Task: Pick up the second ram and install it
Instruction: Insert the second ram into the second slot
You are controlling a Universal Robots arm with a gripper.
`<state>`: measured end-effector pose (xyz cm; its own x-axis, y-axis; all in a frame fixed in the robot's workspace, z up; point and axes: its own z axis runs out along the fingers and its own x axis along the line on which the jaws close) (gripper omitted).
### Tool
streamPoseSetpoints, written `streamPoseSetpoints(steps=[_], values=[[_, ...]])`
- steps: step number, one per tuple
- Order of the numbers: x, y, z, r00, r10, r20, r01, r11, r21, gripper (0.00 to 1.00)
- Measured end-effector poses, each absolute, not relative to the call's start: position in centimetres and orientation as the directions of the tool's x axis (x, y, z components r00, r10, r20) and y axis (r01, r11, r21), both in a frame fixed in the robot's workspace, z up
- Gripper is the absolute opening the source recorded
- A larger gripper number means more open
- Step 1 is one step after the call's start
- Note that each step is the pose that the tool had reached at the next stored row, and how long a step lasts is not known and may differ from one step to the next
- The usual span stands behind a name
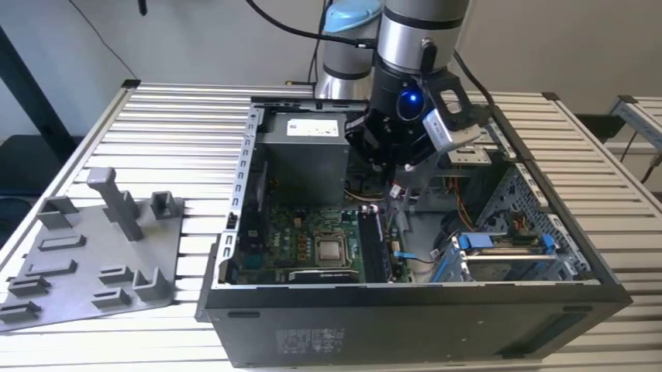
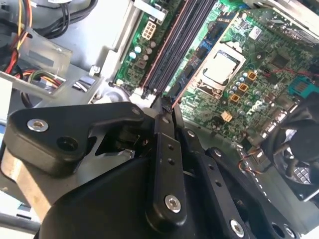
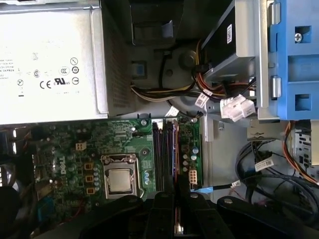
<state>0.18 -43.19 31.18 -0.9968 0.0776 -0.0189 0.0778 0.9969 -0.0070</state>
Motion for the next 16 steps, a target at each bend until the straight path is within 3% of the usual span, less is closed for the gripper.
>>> streamPoseSetpoints(steps=[16], values=[[0.1, -44.7, 28.3, -0.999, 0.034, -0.018, 0.034, 0.999, 0.002, 0.14]])
